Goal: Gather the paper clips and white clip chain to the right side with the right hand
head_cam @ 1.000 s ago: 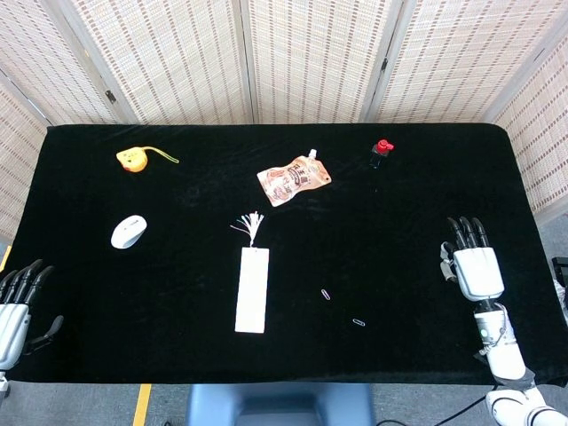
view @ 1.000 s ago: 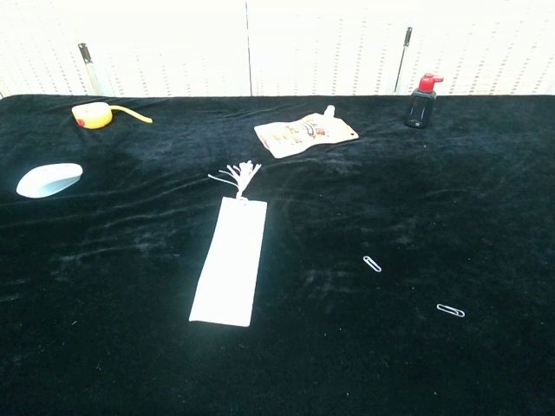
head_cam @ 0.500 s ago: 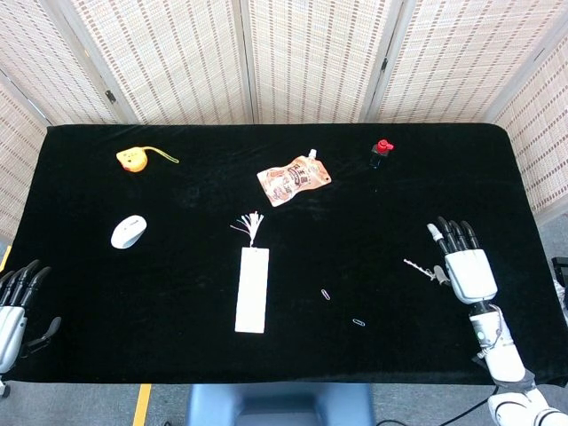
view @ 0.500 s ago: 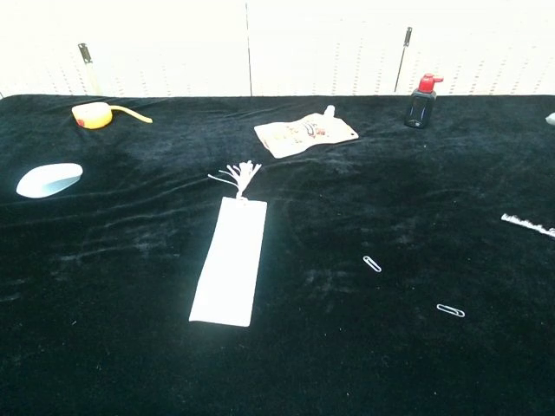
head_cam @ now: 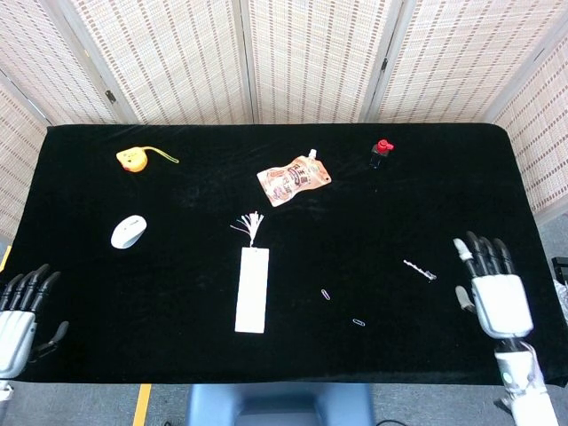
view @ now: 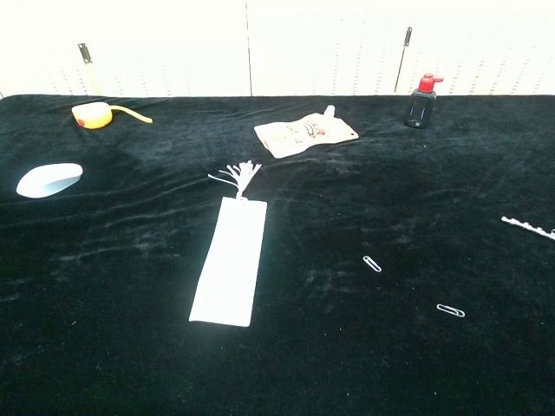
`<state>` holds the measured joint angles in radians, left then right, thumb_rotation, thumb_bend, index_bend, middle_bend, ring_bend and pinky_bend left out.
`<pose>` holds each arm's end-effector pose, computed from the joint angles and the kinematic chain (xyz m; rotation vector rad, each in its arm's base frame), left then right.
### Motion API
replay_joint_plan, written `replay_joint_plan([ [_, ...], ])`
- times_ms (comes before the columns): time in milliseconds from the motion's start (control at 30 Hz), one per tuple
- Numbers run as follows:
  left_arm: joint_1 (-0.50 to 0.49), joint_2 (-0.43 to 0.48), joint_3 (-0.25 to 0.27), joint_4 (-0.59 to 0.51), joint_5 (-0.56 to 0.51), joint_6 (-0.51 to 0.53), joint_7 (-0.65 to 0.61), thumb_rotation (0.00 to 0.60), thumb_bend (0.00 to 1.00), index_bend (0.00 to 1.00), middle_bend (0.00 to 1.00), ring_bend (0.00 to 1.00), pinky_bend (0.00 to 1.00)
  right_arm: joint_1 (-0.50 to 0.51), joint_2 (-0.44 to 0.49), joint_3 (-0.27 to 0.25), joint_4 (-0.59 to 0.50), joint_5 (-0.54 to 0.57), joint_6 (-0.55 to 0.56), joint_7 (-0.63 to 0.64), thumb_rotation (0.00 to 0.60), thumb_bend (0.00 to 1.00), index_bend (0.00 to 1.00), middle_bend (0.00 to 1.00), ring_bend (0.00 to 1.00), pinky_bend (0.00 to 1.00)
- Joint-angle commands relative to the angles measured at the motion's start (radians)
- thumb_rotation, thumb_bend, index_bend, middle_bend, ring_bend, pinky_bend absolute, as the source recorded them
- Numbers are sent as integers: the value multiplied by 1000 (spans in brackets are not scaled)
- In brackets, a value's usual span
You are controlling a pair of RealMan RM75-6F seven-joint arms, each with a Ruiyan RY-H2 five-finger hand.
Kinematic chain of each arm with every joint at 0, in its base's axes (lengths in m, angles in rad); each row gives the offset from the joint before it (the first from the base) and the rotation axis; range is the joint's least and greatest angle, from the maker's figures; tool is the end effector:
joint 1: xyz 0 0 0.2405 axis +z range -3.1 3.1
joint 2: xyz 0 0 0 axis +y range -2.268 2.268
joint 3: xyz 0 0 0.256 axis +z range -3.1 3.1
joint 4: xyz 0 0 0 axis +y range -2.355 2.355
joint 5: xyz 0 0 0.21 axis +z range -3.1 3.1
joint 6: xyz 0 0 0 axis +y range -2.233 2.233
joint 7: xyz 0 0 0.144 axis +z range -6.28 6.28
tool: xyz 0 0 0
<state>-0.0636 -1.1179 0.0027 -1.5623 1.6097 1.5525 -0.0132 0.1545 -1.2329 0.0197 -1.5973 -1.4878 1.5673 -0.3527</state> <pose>-0.3103 0.1633 0.1593 -1.4684 -0.8346 -0.9278 -0.2899 -0.1946 0.1313 1.4493 -0.6370 0.7832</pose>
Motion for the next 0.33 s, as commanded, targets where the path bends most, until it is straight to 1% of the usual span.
replay_joint_plan([
  [33, 5, -22, 18, -9, 30, 9, 52, 600, 420, 0, 0, 0, 0, -94, 63, -65, -37, -112, 123, 19, 600, 390, 0, 0, 0, 0],
  [167, 4, -31, 17, -10, 33, 7, 77, 600, 420, 0, 0, 0, 0, -105, 82, -64, -33, -124, 125, 45, 600, 391, 0, 0, 0, 0],
  [333, 5, -29, 12, -13, 21, 7, 75, 600, 420, 0, 0, 0, 0, -102, 77, -53, -28, -128, 103, 39, 600, 390, 0, 0, 0, 0],
])
